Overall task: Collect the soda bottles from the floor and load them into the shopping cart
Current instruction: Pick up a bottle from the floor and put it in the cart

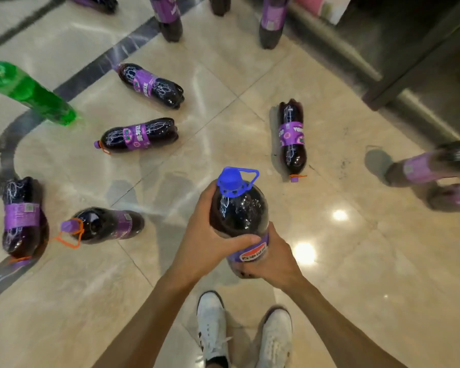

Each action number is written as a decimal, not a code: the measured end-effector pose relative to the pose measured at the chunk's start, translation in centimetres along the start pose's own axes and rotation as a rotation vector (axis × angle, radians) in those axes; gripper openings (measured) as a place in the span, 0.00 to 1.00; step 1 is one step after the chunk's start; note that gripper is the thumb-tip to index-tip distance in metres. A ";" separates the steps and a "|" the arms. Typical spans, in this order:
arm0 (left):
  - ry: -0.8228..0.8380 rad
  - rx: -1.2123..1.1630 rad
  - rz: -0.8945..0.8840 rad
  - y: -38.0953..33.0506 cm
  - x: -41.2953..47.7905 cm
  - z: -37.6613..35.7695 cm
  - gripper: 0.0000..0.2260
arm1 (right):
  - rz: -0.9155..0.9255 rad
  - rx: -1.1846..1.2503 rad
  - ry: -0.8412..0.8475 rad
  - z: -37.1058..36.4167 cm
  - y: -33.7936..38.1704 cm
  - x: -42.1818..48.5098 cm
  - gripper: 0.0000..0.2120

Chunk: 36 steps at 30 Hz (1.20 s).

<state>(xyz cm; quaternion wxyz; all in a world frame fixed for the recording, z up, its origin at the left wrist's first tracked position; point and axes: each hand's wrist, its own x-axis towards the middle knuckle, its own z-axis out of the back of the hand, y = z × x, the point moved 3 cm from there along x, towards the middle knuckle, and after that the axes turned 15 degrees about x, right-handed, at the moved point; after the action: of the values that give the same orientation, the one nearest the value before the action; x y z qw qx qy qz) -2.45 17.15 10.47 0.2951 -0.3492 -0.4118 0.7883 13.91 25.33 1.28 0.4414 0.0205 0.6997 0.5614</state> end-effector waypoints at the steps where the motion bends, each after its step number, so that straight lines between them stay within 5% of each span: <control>1: 0.013 -0.007 -0.028 -4.3 -0.5 0.8 0.46 | 0.005 0.000 -0.027 1.6 3.8 -2.6 0.40; 9: 0.124 -0.021 -0.243 -40.7 -7.1 7.3 0.45 | 0.182 0.094 -0.319 12.0 32.0 -25.5 0.43; 16: 0.298 -0.039 -0.468 -61.3 -13.2 6.9 0.41 | 0.334 0.150 -0.655 18.2 44.4 -41.9 0.40; 24: 0.625 0.037 -0.671 -72.6 -19.7 -1.5 0.37 | 0.413 0.225 -0.994 22.8 44.8 -54.8 0.38; 36: 1.111 0.131 -0.954 -79.4 -42.0 -21.9 0.32 | 0.288 0.462 -1.492 28.8 30.8 -76.9 0.38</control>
<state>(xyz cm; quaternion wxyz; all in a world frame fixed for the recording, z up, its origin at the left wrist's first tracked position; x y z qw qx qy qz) 53.53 33.87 82.17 0.7916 -0.4616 -0.2606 0.3038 64.89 18.48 72.34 0.7013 0.5725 0.3086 0.2918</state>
